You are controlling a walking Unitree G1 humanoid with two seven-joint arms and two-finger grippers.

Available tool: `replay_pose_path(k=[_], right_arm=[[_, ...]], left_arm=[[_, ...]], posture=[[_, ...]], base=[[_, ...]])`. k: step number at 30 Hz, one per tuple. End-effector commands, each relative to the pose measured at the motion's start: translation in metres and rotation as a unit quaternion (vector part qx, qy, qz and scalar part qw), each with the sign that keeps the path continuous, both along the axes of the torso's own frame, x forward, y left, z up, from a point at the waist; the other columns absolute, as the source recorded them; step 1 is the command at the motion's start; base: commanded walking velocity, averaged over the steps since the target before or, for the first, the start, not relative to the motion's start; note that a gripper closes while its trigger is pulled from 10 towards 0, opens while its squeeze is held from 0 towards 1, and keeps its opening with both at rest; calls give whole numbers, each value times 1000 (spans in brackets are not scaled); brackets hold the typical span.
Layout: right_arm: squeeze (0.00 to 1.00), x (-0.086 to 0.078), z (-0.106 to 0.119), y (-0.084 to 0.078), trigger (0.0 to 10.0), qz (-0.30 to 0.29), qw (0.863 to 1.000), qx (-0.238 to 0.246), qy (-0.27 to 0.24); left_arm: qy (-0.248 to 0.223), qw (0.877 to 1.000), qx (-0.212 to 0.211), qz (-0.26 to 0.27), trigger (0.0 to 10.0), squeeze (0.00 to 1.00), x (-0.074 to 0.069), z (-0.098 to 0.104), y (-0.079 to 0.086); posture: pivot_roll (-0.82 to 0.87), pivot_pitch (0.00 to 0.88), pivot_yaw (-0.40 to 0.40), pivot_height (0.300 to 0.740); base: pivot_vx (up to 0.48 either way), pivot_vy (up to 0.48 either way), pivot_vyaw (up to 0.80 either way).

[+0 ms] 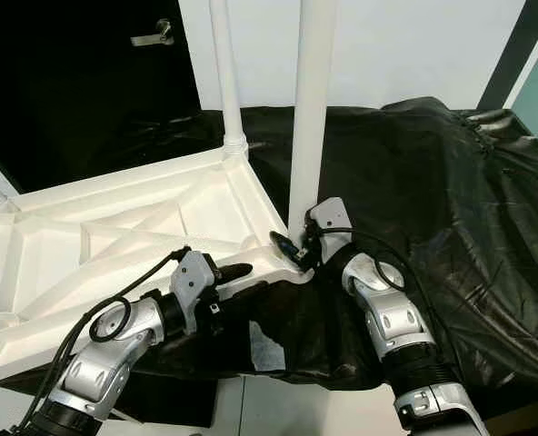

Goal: Building children table

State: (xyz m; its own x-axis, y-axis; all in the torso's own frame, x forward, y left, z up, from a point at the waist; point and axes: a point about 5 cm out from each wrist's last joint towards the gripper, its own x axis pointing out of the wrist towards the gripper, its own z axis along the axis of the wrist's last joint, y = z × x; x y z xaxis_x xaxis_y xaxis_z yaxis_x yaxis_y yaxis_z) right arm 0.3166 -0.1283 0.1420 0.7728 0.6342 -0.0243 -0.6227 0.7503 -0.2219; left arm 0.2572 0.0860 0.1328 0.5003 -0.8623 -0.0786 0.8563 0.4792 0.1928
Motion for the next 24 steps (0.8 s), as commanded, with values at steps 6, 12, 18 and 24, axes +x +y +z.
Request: replay_pose_path(k=[6, 12, 18, 24], right_arm=[[0, -8, -25, 4, 10000, -75, 996, 11, 47], [0, -7, -36, 2, 10000, -194, 977, 41, 79], [0, -14, -45, 2, 10000, -310, 945, 55, 85], [0, -20, -44, 12, 10000, -354, 928, 77, 85]], left_arm=[[-5, 1000, 4, 4, 10000, 0, -1, 1, 2], [-5, 1000, 4, 1, 10000, 0, -1, 1, 1], [-5, 1000, 6, -3, 10000, 0, -2, 2, 1], [-6, 1000, 5, -4, 10000, 0, -2, 3, 1]], posture=[[-33, 0, 26, 740], [-35, 0, 31, 740], [-34, 0, 33, 740], [-32, 0, 32, 740]], base=[[0, 0, 0], [0, 0, 0], [0, 0, 0], [0, 0, 0]])
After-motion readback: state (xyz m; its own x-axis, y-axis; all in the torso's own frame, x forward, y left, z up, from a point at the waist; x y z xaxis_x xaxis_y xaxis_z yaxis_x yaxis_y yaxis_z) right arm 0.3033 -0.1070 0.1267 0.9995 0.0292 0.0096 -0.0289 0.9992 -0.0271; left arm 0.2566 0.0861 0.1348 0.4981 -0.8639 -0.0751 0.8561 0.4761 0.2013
